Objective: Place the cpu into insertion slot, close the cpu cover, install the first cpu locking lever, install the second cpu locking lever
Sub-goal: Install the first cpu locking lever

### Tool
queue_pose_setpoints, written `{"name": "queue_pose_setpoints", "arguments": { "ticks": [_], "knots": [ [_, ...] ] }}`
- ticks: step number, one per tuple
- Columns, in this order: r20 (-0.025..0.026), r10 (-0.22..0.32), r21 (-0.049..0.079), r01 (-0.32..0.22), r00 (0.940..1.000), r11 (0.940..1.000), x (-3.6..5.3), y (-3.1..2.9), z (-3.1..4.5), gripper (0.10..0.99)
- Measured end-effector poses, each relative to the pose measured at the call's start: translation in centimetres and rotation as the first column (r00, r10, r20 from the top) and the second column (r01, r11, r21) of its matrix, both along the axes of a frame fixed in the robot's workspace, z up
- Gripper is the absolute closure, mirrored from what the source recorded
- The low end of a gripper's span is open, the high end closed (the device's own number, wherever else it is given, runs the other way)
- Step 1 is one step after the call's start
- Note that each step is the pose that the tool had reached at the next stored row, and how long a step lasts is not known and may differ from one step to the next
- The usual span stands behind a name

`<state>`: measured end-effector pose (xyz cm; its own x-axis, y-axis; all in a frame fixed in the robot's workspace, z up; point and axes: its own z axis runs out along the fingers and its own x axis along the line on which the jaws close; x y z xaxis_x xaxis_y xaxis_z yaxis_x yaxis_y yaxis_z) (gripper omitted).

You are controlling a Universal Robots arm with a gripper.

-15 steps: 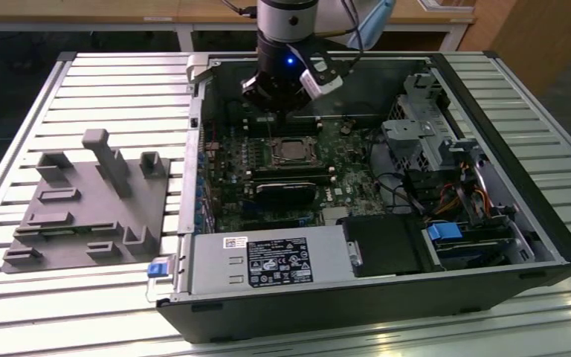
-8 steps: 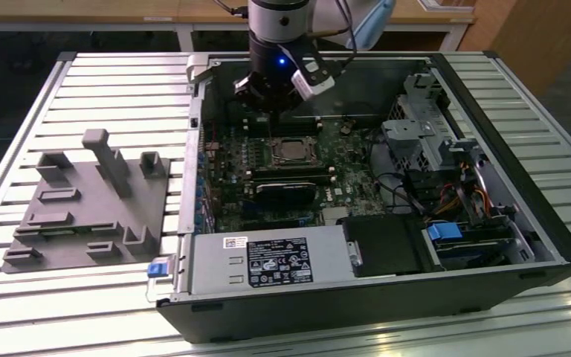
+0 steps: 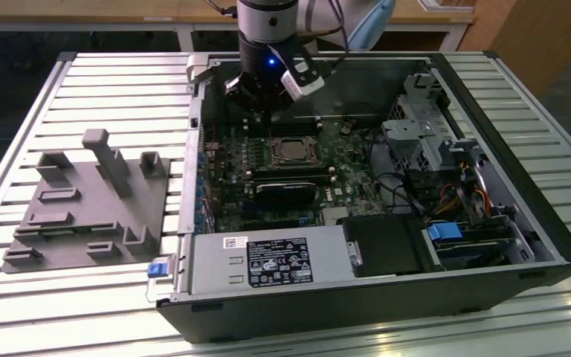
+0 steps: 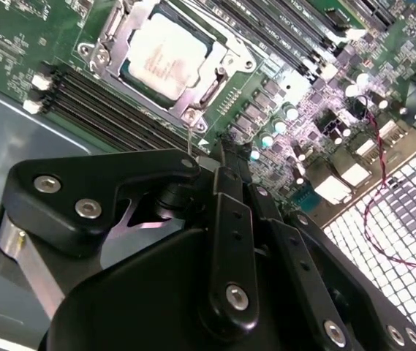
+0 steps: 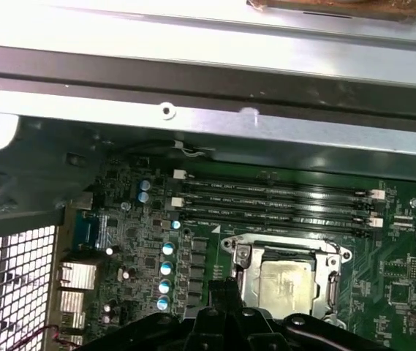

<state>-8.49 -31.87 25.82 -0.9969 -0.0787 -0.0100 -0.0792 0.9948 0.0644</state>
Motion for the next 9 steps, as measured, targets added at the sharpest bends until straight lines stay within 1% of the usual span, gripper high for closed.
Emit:
{"name": "queue_pose_setpoints", "arguments": {
  "ticks": [4,9],
  "knots": [
    [0.0,0.0,0.004,0.0,1.0,1.0,-0.37,0.13,-0.02,0.98],
    [-0.0001,0.0,0.006,0.0,1.0,1.0,-0.57,0.61,-0.1,0.98]
  ]
}}
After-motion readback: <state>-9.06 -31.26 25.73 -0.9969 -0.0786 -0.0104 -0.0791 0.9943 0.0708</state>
